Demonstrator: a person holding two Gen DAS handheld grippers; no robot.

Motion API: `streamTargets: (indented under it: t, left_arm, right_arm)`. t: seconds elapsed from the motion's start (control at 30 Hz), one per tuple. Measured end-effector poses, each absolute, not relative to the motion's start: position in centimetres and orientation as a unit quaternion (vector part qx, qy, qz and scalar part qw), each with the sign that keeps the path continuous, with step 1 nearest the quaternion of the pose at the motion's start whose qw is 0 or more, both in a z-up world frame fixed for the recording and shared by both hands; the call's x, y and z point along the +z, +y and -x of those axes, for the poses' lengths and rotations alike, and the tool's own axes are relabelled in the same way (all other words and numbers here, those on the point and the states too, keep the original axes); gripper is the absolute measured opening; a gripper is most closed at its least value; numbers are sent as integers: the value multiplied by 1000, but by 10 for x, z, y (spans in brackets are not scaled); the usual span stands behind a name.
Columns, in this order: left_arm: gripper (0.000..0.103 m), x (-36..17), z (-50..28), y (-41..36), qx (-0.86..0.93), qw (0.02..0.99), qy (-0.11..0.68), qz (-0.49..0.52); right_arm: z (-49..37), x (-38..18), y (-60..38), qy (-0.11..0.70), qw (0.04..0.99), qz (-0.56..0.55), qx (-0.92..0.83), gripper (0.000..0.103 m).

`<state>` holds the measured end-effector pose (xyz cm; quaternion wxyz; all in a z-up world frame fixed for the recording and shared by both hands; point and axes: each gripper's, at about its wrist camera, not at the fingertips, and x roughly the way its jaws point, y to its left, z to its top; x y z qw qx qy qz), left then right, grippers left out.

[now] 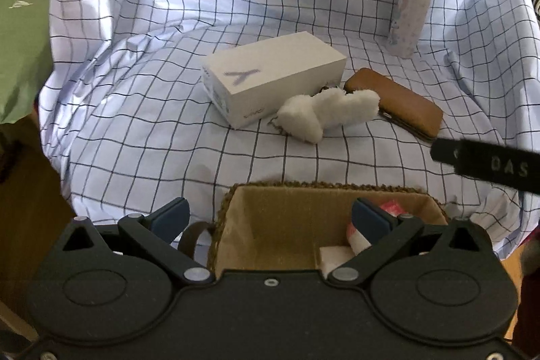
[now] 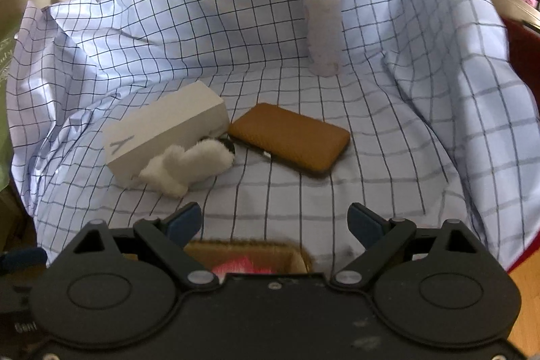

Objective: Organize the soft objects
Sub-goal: 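Grasp the black round cap with the right tool while the left tool reaches the white plush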

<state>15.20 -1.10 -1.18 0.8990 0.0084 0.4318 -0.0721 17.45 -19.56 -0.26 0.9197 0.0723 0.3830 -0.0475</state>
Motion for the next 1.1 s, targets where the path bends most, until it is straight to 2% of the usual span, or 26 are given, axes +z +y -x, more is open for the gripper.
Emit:
streamTargets:
  t: [0.5,0.77,0.93,1.03,1.1]
  left_arm:
    - [99,-30,-194,-13,-67,882,467,-6]
    - [99,-37,-207,-11,-66,876,477,-1]
    - [99,-42,-212,-11,-68,873,483,-2]
    - [99,-45,-213,-12,-71,871,487,0]
    - [99,-46,-214,-11,-71,870,488,2]
  right_arm:
    - [-285,-26,-174,388,921,-11,-39,93]
    - [-278,-53,-170,427,904,7,-15,93]
    - [-273,-48,-172,429,903,-10,-4,93]
    - [-279,-45,-171,425,904,-31,9,89]
    - [-287,-46,-166,427,903,-34,15,80]
